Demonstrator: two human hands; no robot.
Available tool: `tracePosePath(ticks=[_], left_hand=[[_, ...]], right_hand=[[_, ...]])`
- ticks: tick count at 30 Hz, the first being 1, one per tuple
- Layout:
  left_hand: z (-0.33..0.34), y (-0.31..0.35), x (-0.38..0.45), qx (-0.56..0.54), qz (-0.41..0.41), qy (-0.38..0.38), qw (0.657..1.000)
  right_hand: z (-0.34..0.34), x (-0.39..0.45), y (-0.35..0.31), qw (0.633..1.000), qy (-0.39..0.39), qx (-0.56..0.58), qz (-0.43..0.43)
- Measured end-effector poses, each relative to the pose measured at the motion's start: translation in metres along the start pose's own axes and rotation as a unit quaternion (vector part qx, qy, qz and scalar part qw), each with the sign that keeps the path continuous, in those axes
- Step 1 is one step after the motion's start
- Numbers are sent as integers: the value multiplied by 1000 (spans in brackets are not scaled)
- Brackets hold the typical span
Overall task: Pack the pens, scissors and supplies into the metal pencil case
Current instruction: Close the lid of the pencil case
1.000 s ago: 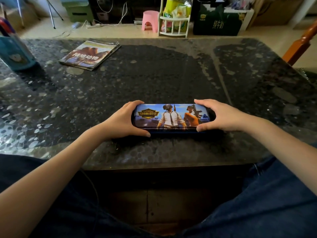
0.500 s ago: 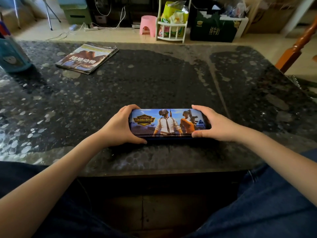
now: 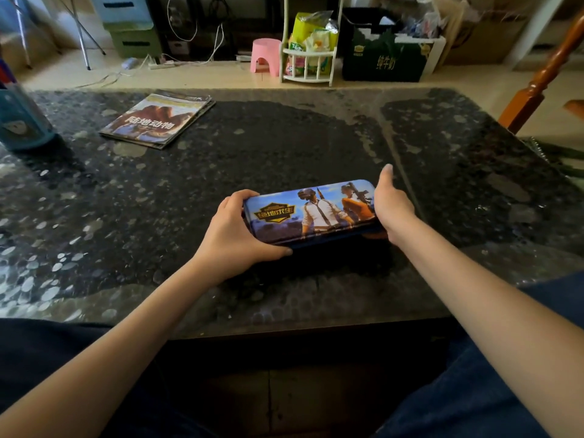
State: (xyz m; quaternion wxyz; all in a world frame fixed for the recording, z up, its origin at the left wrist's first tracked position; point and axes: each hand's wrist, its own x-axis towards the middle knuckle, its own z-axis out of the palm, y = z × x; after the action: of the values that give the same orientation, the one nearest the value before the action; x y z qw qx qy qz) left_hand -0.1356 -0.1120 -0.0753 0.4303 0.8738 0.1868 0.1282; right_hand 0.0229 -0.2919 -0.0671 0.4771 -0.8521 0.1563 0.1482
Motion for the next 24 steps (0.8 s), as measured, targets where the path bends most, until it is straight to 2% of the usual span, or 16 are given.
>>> tracePosePath(ticks=[2, 4, 5, 7, 8, 10, 16, 19, 21, 24], left_hand=[[6, 6, -6, -20, -28, 16, 999], [11, 10, -12, -121, -82, 5, 989], [12, 12, -15, -208, -118, -11, 971], [13, 18, -19, -387, -196, -58, 899], [12, 22, -21, -429, -226, -80, 871], [12, 27, -24, -435, -258, -112, 856], [14, 28, -31, -404, -239, -105, 877], [13, 28, -29, -404, -241, -105, 876], [5, 28, -23, -425, -259, -92, 862], [-15, 25, -12, -439, -271, -63, 855]], right_hand=[[-1, -2, -6, 997, 37, -68, -16], [0, -1, -10, 990, 65, -117, -38], [1, 0, -11, 989, 69, -126, -39], [3, 3, -11, 989, 71, -129, -27], [4, 2, -11, 990, 68, -126, -16], [6, 1, -9, 990, 76, -120, -6], [8, 2, -7, 988, 84, -130, -5], [8, 4, -8, 986, 67, -142, -50], [3, 5, -13, 989, 0, -131, -72], [-2, -1, -25, 980, -144, -105, -86]])
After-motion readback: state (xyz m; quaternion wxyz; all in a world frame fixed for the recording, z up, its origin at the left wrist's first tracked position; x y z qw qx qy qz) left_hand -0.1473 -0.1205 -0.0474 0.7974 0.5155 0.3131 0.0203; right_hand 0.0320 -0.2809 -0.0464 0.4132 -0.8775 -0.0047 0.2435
